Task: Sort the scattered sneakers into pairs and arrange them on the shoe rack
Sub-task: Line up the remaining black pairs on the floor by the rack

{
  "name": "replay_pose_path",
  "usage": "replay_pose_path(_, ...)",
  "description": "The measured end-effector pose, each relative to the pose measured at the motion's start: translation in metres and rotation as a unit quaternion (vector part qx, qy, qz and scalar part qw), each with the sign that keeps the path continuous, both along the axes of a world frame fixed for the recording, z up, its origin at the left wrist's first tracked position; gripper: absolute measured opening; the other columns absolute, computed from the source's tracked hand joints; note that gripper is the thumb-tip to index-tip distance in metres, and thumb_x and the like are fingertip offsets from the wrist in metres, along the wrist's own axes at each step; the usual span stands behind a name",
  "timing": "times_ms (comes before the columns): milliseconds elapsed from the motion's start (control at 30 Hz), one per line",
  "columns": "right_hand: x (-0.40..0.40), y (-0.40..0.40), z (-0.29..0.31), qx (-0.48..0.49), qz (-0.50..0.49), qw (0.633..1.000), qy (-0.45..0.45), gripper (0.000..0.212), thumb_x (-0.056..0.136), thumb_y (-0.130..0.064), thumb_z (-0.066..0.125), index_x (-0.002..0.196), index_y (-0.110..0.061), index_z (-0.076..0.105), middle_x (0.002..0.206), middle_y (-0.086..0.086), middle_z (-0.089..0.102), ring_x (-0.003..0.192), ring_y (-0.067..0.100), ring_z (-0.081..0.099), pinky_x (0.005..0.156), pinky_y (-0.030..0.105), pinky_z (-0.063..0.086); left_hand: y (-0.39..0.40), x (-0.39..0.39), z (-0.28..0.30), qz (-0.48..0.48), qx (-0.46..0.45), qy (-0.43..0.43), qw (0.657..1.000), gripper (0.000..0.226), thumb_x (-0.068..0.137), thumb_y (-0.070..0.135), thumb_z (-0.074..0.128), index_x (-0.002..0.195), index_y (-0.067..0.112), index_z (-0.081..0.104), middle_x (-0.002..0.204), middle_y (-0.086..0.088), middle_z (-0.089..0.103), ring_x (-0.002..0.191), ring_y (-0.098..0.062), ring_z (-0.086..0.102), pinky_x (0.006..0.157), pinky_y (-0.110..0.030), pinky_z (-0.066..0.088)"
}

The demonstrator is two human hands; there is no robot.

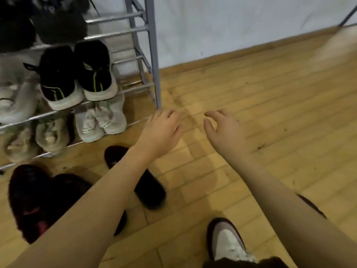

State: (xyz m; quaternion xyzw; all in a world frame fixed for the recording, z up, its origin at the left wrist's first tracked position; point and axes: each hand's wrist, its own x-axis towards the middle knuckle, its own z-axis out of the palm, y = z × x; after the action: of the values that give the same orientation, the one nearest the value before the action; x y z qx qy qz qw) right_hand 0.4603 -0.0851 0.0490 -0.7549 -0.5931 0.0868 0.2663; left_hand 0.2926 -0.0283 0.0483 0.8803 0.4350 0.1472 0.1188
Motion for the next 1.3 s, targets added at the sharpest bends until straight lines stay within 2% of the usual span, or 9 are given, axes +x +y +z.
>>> replay_pose_path(167, 0.063, -0.064, -0.078, -0.066, -0.154, 0.986, 0.019, 0.031, 0.095, -0.034, 0.044, 0.121, -0.024, 0.059, 0.124, 0.0, 0.056, 0.116, 0.024, 0.049, 0.098, 0.039, 0.027, -0.026, 0.096, -0.063, -0.112, -0.071, 0.021, 0.991, 0.04, 0.094, 0.027, 0.045, 0.132, 0.015, 0.047, 0.132, -0.007, 0.05, 0.12, -0.034, 0.041, 0.1, -0.045, 0.03)
replay_pose_path(333, 0.113, -0.122, -0.125, -0.14, -0.271, 0.952, 0.019, 0.039, 0.095, -0.036, 0.043, 0.131, -0.024, 0.05, 0.133, 0.001, 0.049, 0.123, 0.025, 0.042, 0.105, 0.043, 0.022, -0.062, 0.177, -0.103, -0.21, -0.113, 0.046, 0.97, 0.039, 0.093, 0.027, 0.046, 0.131, 0.016, 0.047, 0.132, -0.006, 0.05, 0.122, -0.032, 0.038, 0.096, -0.041, 0.027)
replay_pose_path(467, 0.15, -0.169, -0.146, -0.199, -0.317, 0.927, 0.006, 0.053, 0.09, -0.041, 0.051, 0.139, -0.025, 0.038, 0.143, 0.003, 0.038, 0.132, 0.027, 0.03, 0.109, 0.046, 0.015, -0.092, 0.224, -0.128, -0.276, -0.133, 0.054, 0.95, 0.038, 0.096, 0.028, 0.04, 0.133, 0.019, 0.045, 0.134, -0.003, 0.048, 0.123, -0.028, 0.035, 0.098, -0.043, 0.027)
replay_pose_path(600, 0.172, -0.221, -0.161, -0.279, -0.34, 0.897, -0.049, 0.075, 0.084, -0.05, 0.055, 0.146, -0.025, 0.021, 0.156, 0.008, 0.01, 0.141, 0.033, 0.007, 0.112, 0.051, 0.005, -0.122, 0.263, -0.153, -0.335, -0.142, 0.069, 0.929, 0.041, 0.097, 0.029, 0.038, 0.137, 0.021, 0.04, 0.138, -0.001, 0.044, 0.128, -0.025, 0.031, 0.103, -0.043, 0.023)
replay_pose_path(733, 0.185, -0.251, -0.17, -0.308, -0.366, 0.877, -0.033, 0.086, 0.078, -0.051, 0.057, 0.147, -0.028, 0.01, 0.155, 0.012, 0.005, 0.141, 0.039, 0.002, 0.112, 0.054, 0.003, -0.15, 0.298, -0.172, -0.376, -0.121, 0.087, 0.914, 0.044, 0.097, 0.034, 0.037, 0.14, 0.026, 0.036, 0.142, 0.003, 0.04, 0.132, -0.024, 0.028, 0.104, -0.042, 0.019)
replay_pose_path(867, 0.192, -0.26, -0.171, -0.321, -0.334, 0.885, -0.04, 0.088, 0.077, -0.05, 0.057, 0.147, -0.029, 0.009, 0.154, 0.01, 0.011, 0.139, 0.039, 0.009, 0.11, 0.055, 0.01, -0.167, 0.308, -0.184, -0.404, -0.104, 0.095, 0.904, 0.043, 0.096, 0.036, 0.041, 0.138, 0.027, 0.04, 0.138, 0.001, 0.047, 0.13, -0.028, 0.03, 0.103, -0.043, 0.016)
replay_pose_path(967, 0.194, -0.257, -0.169, -0.314, -0.335, 0.886, -0.062, 0.084, 0.076, -0.05, 0.059, 0.146, -0.027, 0.019, 0.15, 0.013, 0.023, 0.133, 0.04, 0.023, 0.105, 0.055, 0.021, -0.173, 0.303, -0.187, -0.392, -0.107, 0.061, 0.912, 0.04, 0.093, 0.03, 0.05, 0.132, 0.022, 0.051, 0.129, -0.003, 0.056, 0.123, -0.031, 0.041, 0.099, -0.042, 0.017)
replay_pose_path(1133, 0.184, -0.232, -0.165, -0.267, -0.294, 0.915, -0.071, 0.08, 0.069, -0.049, 0.067, 0.14, -0.023, 0.039, 0.141, 0.018, 0.039, 0.122, 0.044, 0.038, 0.096, 0.057, 0.03, -0.151, 0.283, -0.183, -0.33, -0.118, 0.043, 0.935, 0.037, 0.093, 0.031, 0.048, 0.129, 0.024, 0.053, 0.126, 0.0, 0.058, 0.113, -0.028, 0.049, 0.092, -0.037, 0.021)
replay_pose_path(1300, 0.153, -0.176, -0.15, -0.195, -0.21, 0.955, -0.072, 0.075, 0.069, -0.055, 0.053, 0.135, -0.022, 0.046, 0.137, 0.02, 0.046, 0.117, 0.045, 0.044, 0.093, 0.058, 0.034, -0.106, 0.225, -0.164, -0.232, -0.13, 0.036, 0.963, 0.044, 0.091, 0.037, 0.036, 0.132, 0.027, 0.048, 0.129, 0.002, 0.054, 0.112, -0.023, 0.05, 0.094, -0.034, 0.02)
